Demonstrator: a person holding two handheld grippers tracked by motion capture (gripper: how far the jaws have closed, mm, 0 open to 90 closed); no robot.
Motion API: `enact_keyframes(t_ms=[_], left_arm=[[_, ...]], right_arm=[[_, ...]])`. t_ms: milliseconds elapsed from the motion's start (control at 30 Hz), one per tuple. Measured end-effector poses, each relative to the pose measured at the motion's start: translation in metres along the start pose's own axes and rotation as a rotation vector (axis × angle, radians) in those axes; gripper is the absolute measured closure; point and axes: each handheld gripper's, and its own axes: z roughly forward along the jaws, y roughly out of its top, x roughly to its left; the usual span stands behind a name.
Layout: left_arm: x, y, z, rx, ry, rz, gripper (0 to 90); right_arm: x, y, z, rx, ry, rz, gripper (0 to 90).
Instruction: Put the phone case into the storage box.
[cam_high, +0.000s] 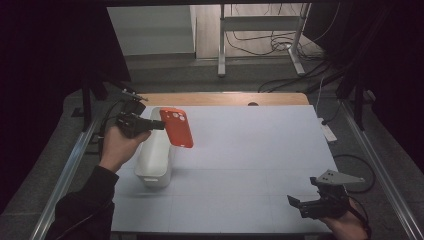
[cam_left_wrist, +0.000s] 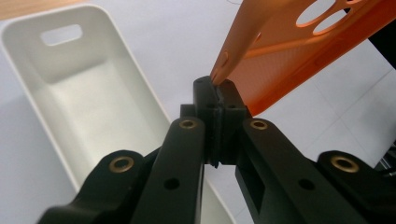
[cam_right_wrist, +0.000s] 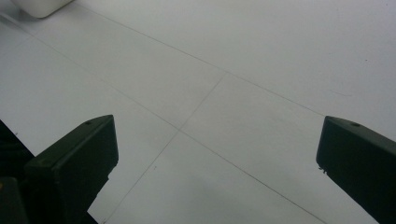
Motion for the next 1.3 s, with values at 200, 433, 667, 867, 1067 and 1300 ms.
enact_keyframes(t_ms=[200, 433, 667, 867, 1067, 1300], left_arm=[[0.010, 0.004, -0.006, -0.008, 0.032, -0.020, 88.9], [0.022, 0.008, -0.008, -0.007, 0.060, -0.042, 88.9], [0.036, 0.013, -0.010, -0.015, 0.087, -0.074, 88.9], [0.044, 0.017, -0.010, -0.018, 0.112, -0.094, 89.0], [0.055, 0.021, -0.009, -0.020, 0.134, -0.115, 88.9], [0.066, 0.024, -0.003, -0.018, 0.159, -0.142, 88.9]], right_arm=[[0.001, 0.000, 0.000, 0.004, -0.003, -0.008, 0.0], [0.001, 0.000, 0.001, 0.008, -0.001, -0.011, 0.0], [0.001, 0.000, 0.000, 0.005, 0.000, -0.009, 0.0], [0.001, 0.000, 0.000, 0.007, 0.001, -0.012, 0.0], [0.001, 0.000, 0.000, 0.009, 0.000, -0.015, 0.0], [0.001, 0.000, 0.001, 0.013, 0.001, -0.017, 0.0]])
